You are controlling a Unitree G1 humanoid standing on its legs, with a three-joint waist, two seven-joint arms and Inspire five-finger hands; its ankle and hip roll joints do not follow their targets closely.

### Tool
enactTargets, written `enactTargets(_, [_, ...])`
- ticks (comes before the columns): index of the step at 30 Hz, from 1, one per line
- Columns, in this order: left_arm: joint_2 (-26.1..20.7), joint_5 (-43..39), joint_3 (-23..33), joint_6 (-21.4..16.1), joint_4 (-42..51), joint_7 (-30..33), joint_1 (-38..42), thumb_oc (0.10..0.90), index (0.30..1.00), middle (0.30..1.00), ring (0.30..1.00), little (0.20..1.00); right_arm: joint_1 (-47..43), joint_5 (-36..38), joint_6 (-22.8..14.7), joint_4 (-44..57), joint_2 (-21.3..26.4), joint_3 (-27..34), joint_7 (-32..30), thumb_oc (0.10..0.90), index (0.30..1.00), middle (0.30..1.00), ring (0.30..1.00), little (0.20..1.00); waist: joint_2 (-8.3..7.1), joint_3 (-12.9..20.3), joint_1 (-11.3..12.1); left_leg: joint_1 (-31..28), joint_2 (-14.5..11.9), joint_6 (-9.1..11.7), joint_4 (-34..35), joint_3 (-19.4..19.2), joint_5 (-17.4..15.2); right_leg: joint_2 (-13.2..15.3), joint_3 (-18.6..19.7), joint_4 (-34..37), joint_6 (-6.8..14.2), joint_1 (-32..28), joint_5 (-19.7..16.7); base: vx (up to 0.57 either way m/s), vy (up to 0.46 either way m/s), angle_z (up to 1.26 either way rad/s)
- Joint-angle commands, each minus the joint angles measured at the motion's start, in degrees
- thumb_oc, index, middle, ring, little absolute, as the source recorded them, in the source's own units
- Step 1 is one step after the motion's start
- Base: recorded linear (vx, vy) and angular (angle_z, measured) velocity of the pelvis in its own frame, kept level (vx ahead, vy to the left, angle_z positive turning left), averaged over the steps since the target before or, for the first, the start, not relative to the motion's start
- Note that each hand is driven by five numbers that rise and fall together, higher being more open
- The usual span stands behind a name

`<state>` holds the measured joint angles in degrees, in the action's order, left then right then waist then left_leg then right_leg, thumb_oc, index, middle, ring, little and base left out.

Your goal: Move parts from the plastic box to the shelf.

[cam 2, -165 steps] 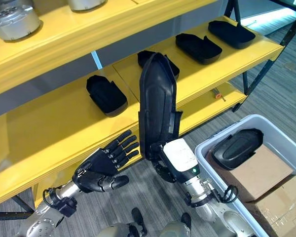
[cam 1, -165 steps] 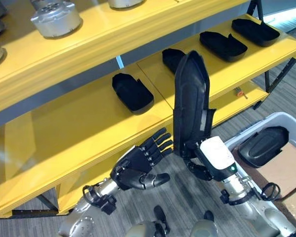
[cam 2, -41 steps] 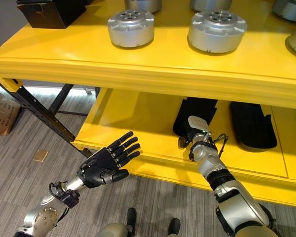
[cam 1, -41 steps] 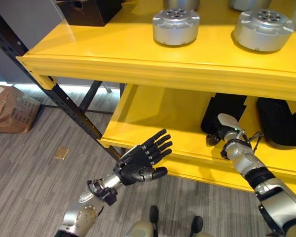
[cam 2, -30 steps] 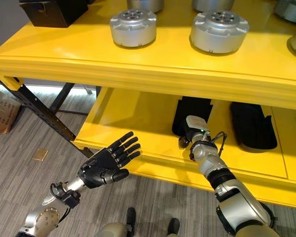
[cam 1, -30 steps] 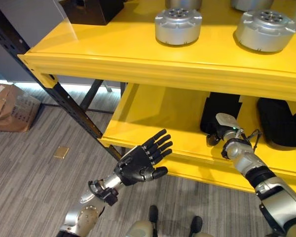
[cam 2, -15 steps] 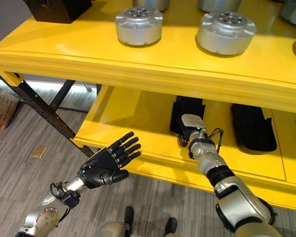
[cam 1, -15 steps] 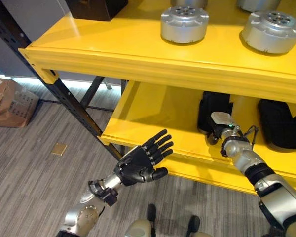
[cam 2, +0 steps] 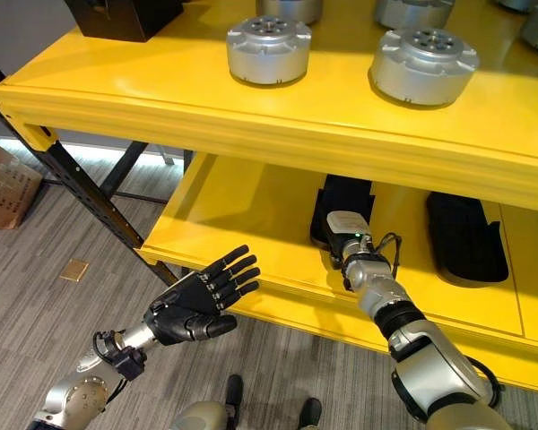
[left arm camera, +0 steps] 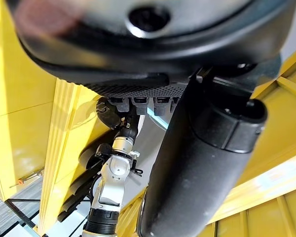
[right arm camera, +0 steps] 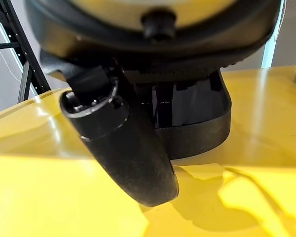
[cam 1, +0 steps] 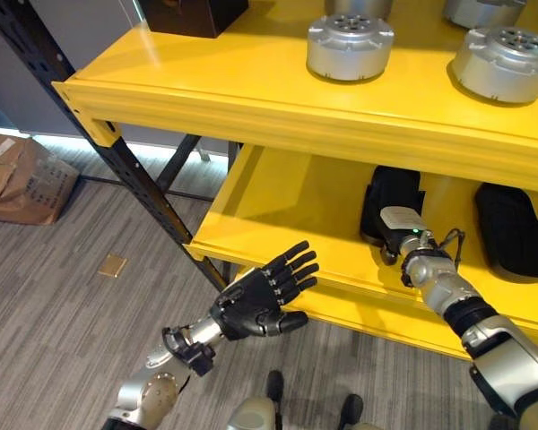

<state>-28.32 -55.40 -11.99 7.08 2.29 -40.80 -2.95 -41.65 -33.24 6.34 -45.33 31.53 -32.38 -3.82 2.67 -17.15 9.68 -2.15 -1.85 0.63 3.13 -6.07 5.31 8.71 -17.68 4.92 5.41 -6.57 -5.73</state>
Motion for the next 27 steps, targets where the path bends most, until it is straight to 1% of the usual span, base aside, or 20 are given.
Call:
enactTargets(1, [0.14,-1.47,-0.21,-3.15,6.02,-3.56,4.85,0.9,1.0,1.0,1.0,1.0,-1.65,-2.12,0.22,-2.76,-2.86,-4.24,-0.23,0.9,1.0,1.0,1.0,1.0,-0.95,0.42,2.48,2.16,-2.12,0.84,-6.06,-0.28,-6.92,4.37,-0.46,-8.19,2.23,3.33,4.84,0.0,0.0,0.0])
enactTargets(2, [0.15,-1.49,-0.22,-3.15,5.99,-3.59,4.84,0.9,1.0,1.0,1.0,1.0,-1.62,-2.47,0.32,-2.7,-2.85,-4.23,-0.39,0.9,1.0,1.0,1.0,1.0,-0.95,0.42,2.47,2.14,-2.13,0.83,-6.05,-0.28,-6.92,4.37,-0.45,-8.2,2.23,3.32,4.85,0.0,0.0,0.0])
enactTargets(3, [0.14,-1.59,-0.22,-3.27,5.93,-3.59,4.8,0.9,1.0,1.0,1.0,1.0,-1.46,-4.3,0.37,-2.5,-2.61,-4.26,-1.9,0.9,1.0,1.0,1.0,1.0,-0.92,0.5,2.34,2.02,-2.14,0.81,-5.97,-0.38,-6.94,4.34,-0.34,-8.13,2.25,3.27,4.82,0.0,0.0,0.0])
enactTargets(5, [0.03,-1.63,-0.49,-3.71,5.85,-3.53,4.63,0.9,1.0,1.0,1.0,1.0,-1.29,-7.02,1.65,-1.29,-2.16,-4.53,-3.78,0.9,1.0,1.0,1.0,1.0,-0.96,0.7,2.08,1.8,-2.18,0.77,-5.83,-0.6,-6.93,4.31,-0.19,-7.98,2.3,3.12,4.78,0.0,0.0,0.0])
enactTargets(10, [-0.25,-2.12,-0.24,-4.4,6.35,-3.36,3.86,0.9,1.0,1.0,1.0,1.0,0.35,-9.77,3.24,2.4,-1.04,-4.51,-4.37,0.9,1.0,1.0,1.0,1.0,-0.94,1.03,1.41,1.63,-2.21,0.76,-5.59,-0.92,-6.93,4.25,0.16,-7.86,2.41,3.22,4.76,0.0,0.0,0.0])
enactTargets(13, [-0.47,-2.4,-0.17,-4.7,6.54,-3.15,3.67,0.9,1.0,1.0,1.0,1.0,1.01,-8.45,3.64,3.71,-0.68,-4.32,-6.38,0.9,1.0,1.0,1.0,1.0,-0.94,1.08,1.14,1.52,-2.24,0.7,-5.48,-1.12,-6.91,4.25,0.32,-7.77,2.44,3.16,4.72,0.0,0.0,0.0])
enactTargets(16, [-0.64,-3.13,-0.26,-4.94,6.87,-3.05,3.27,0.9,1.0,1.0,1.0,1.0,2.06,-10.24,2.14,5.37,-0.36,-3.18,-9.21,0.9,1.0,1.0,1.0,1.0,-0.88,1.33,0.75,1.36,-2.26,0.69,-5.37,-1.25,-6.94,4.18,0.59,-7.7,2.47,3.14,4.73,0.0,0.016,-0.04])
enactTargets(18, [-0.61,-3.83,-0.41,-5.43,6.71,-3.28,3.05,0.9,1.0,1.0,1.0,1.0,2.6,-11.43,2.46,7.21,-0.47,-2.45,-11.3,0.9,1.0,1.0,1.0,1.0,-0.72,1.5,0.27,1.2,-2.23,0.69,-5.08,-1.46,-6.92,4.1,0.94,-7.5,2.5,3.19,4.77,-0.01,0.03,-0.05])
enactTargets(27, [-0.58,-4.46,-0.89,-6.8,6.9,-2.44,2.77,0.9,1.0,1.0,1.0,1.0,5.75,-12.21,1.36,12.54,-0.32,-1.3,-12.46,0.9,1.0,1.0,1.0,1.0,-0.51,1.81,-1.11,1.07,-2.18,0.44,-5.23,-2.15,-7.3,4.17,1.9,-7.73,2.55,3.59,4.98,0.0,0.019,-0.04])
